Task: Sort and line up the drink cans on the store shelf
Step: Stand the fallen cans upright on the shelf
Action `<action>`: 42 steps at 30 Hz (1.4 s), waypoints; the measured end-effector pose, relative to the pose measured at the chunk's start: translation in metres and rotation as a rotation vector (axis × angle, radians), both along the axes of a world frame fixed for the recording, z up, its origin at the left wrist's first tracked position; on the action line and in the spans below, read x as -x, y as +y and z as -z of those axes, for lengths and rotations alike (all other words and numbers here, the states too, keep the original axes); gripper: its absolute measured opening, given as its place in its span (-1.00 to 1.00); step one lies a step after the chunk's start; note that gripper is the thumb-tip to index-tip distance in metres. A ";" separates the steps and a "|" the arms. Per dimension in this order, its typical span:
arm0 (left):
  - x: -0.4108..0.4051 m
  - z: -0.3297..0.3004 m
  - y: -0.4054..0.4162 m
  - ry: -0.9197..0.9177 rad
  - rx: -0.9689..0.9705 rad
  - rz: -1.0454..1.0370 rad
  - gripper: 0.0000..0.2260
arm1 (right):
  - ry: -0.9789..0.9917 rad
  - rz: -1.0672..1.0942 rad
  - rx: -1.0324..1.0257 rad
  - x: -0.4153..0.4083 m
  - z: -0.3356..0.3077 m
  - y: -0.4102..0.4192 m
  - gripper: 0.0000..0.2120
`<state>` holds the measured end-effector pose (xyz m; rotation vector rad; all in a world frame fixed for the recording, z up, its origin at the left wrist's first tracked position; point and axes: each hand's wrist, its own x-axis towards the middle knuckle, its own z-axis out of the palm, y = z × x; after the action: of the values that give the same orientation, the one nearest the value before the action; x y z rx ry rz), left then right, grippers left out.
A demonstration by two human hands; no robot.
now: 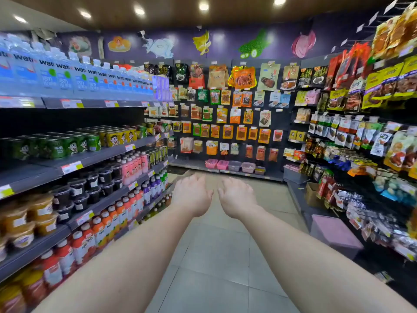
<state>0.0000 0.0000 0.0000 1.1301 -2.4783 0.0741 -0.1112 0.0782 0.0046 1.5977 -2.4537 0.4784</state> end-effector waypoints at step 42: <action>0.397 0.042 -0.773 -0.050 -0.032 -0.257 -0.58 | -0.127 -0.326 -0.021 0.429 0.046 -0.813 -0.58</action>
<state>-0.3971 -0.7732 -0.0423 1.4714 -2.3707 0.1384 -0.5399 -0.7348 -0.0415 2.0472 -2.2943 0.6198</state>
